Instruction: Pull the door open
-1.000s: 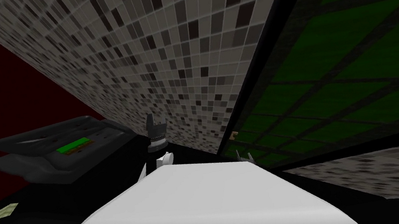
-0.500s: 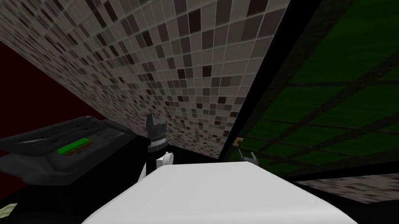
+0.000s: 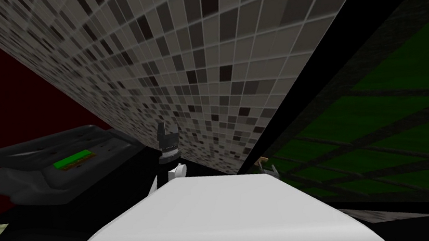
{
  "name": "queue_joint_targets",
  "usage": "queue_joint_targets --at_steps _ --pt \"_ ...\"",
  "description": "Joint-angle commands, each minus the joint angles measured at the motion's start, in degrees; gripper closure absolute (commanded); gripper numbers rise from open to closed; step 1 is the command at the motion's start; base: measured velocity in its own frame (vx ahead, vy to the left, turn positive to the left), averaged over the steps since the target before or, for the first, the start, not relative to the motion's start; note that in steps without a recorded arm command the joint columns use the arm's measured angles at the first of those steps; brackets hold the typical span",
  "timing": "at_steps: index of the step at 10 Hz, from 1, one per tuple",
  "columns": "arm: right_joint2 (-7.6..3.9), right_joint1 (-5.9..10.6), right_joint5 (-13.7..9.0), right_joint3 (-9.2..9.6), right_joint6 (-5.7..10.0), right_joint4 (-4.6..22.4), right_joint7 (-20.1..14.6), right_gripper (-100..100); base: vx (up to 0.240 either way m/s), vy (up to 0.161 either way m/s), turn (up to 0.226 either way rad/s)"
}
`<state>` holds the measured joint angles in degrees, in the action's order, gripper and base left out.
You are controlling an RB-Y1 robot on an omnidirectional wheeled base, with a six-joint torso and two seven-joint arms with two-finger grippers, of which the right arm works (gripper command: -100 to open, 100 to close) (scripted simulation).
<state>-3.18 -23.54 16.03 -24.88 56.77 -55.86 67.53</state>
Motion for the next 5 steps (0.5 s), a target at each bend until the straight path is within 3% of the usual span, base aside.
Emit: queue_joint_targets --at_steps 1,5 --pt "-0.05 0.21 0.0 0.05 -0.09 -0.2 0.1 100 -0.025 0.01 0.017" --pt "-0.05 0.21 0.0 0.05 -0.09 -0.2 0.1 100 -0.008 0.0 0.005"
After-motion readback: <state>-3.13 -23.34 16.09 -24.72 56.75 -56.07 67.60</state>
